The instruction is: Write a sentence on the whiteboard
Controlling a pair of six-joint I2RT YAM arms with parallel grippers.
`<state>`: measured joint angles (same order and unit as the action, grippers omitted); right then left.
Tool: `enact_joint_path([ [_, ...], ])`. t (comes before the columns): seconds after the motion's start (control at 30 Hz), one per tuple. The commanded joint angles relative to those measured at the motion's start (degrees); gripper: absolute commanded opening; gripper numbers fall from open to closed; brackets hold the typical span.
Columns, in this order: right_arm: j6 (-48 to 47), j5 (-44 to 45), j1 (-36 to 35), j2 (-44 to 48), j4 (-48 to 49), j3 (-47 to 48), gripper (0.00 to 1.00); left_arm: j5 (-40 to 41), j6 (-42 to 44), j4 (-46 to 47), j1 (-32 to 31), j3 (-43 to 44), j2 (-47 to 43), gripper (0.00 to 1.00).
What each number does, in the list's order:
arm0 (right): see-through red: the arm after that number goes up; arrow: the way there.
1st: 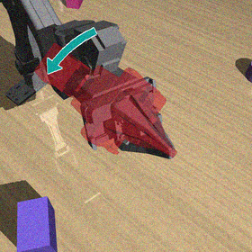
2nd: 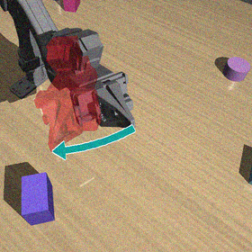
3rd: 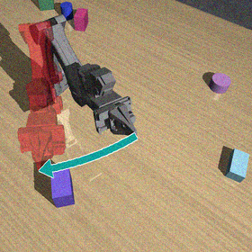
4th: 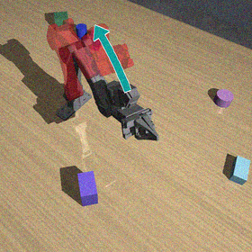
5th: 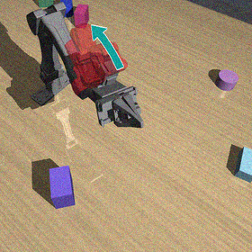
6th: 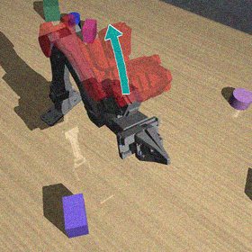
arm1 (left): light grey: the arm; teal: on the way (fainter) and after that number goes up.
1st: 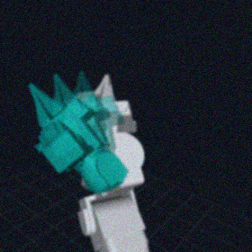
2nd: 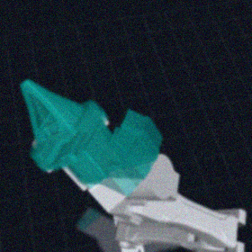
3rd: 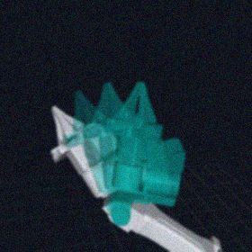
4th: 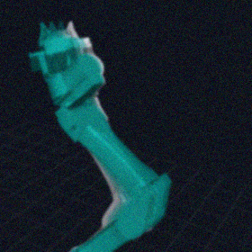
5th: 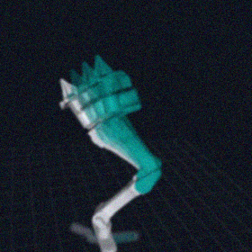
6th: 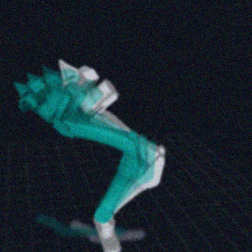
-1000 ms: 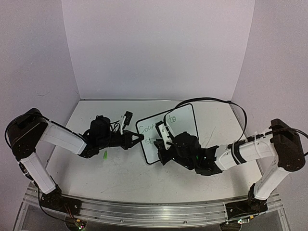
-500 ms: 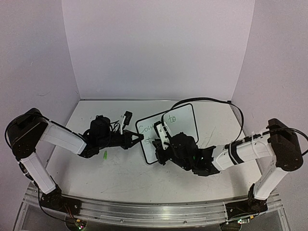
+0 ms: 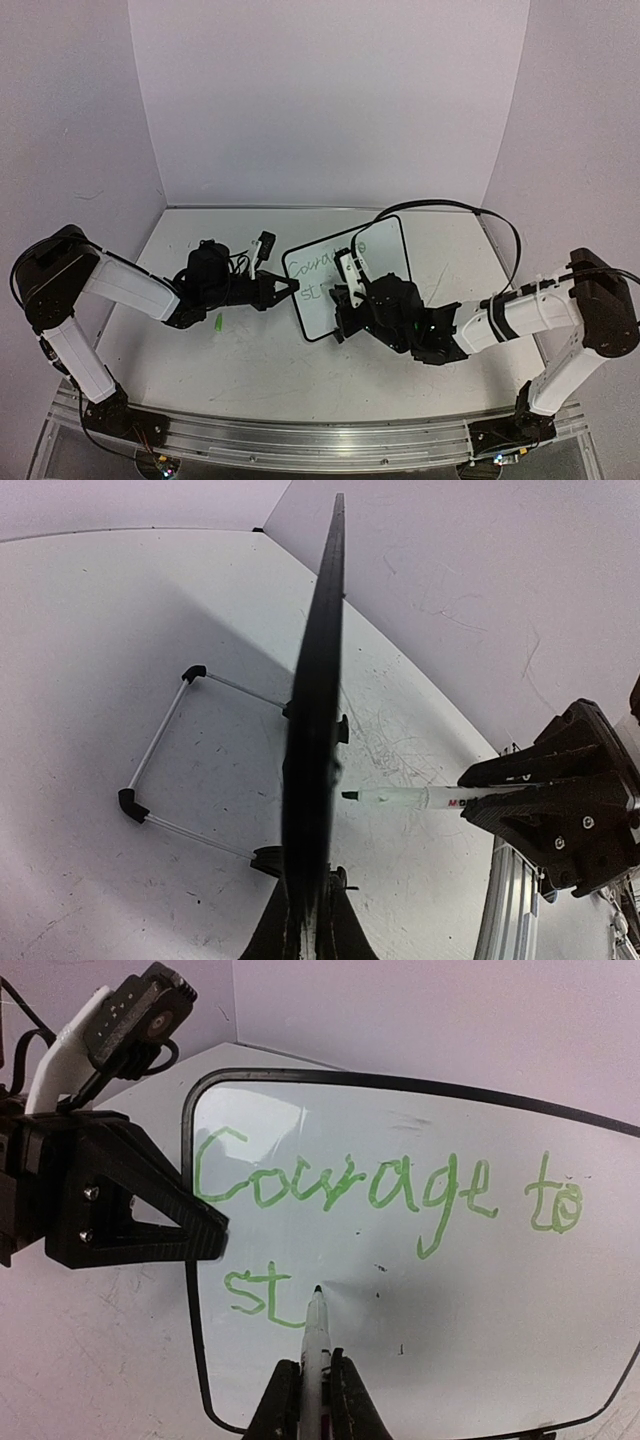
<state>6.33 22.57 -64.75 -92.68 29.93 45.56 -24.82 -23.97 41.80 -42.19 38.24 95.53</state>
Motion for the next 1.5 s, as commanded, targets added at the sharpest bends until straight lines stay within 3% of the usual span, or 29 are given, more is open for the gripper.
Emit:
enact_joint_path([
  [0.0, 1.0, 0.7, 0.6, -1.0, 1.2, 1.3, 0.0, 2.1, 2.6, -3.1, 0.1, 0.2, -1.0, 0.0],
  [0.83, 0.1, -1.8, 1.3, -2.3, 2.5, 2.6, 0.0, 2.1, 3.0, -3.3, 0.1, 0.8, -0.5, 0.0],
  [1.47, 4.0, -2.5, 1.2, -2.1, -1.7, 0.6, 0.0, 2.1, 2.9, -3.3, 0.0, 0.2, -1.0, 0.0],
])
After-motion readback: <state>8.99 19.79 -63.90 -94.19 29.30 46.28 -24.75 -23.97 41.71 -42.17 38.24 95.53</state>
